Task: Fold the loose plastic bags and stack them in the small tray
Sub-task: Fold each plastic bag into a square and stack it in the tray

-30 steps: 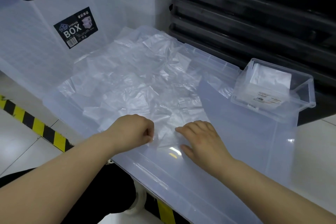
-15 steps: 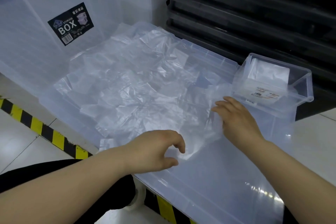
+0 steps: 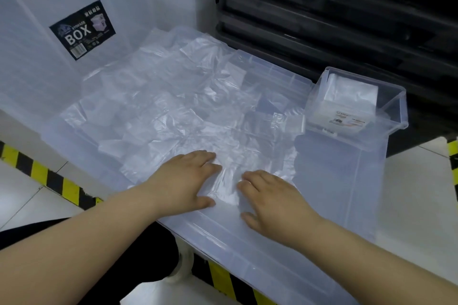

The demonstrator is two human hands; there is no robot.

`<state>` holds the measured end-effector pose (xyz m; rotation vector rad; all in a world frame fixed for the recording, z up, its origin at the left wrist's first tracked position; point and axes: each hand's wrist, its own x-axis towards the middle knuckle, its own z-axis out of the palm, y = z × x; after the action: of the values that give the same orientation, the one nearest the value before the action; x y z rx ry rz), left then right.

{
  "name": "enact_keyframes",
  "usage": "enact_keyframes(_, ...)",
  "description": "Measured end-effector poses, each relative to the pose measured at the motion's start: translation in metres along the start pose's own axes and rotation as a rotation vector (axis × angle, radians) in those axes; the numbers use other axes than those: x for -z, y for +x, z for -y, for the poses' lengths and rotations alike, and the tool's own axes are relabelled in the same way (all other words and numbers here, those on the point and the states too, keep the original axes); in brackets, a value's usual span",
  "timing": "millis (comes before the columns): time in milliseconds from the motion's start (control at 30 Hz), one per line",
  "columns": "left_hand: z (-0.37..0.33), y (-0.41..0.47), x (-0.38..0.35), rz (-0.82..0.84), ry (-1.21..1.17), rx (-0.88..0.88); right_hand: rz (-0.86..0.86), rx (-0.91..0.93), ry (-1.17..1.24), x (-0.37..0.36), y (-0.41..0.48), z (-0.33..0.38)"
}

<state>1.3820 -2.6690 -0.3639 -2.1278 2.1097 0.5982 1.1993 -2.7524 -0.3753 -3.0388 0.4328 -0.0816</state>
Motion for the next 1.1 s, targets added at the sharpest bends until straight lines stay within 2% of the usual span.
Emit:
enact_keyframes(200, -0.004, -0.005, 0.003, -0.049, -0.033, -0.016, 0.073, -0.073, -0.081, 0.003, 0.004, -0.001)
enact_keyframes(333, -0.004, -0.006, 0.004, -0.108, -0.023, -0.020, -0.055, -0.071, -0.046, 0.013, 0.004, -0.007)
enact_keyframes(367, -0.004, -0.006, 0.004, -0.096, -0.014, -0.011, -0.080, -0.106, -0.022, 0.014, 0.003, -0.012)
enact_keyframes(433, -0.005, -0.003, 0.009, -0.174, 0.015, -0.053, -0.073, -0.162, 0.040, 0.020, 0.002, -0.015)
enact_keyframes(500, -0.006, -0.003, 0.019, -0.231, 0.009, -0.054, -0.002, -0.215, 0.107, 0.027, -0.001, -0.016)
enact_keyframes(567, -0.004, -0.004, 0.015, -0.187, 0.035, -0.027, 0.165, -0.267, 0.228, 0.031, -0.006, -0.020)
enact_keyframes(667, -0.008, -0.005, 0.014, -0.080, -0.027, -0.025, 0.231, -0.338, 0.309, 0.037, -0.010, -0.022)
enact_keyframes(800, -0.013, -0.009, 0.012, 0.007, 0.031, -0.061, 0.314, -0.271, 0.212, 0.038, -0.019, -0.024)
enact_keyframes(900, -0.013, -0.009, 0.010, 0.010, 0.042, -0.096, 0.213, -0.129, 0.031, 0.027, -0.026, -0.016)
enact_keyframes(1033, -0.013, -0.007, 0.008, -0.002, 0.068, -0.105, 0.132, -0.088, -0.076, 0.012, -0.019, -0.011)
enact_keyframes(1100, -0.011, -0.009, 0.004, -0.064, 0.060, -0.109, 0.105, -0.093, -0.074, 0.010, -0.016, -0.010)
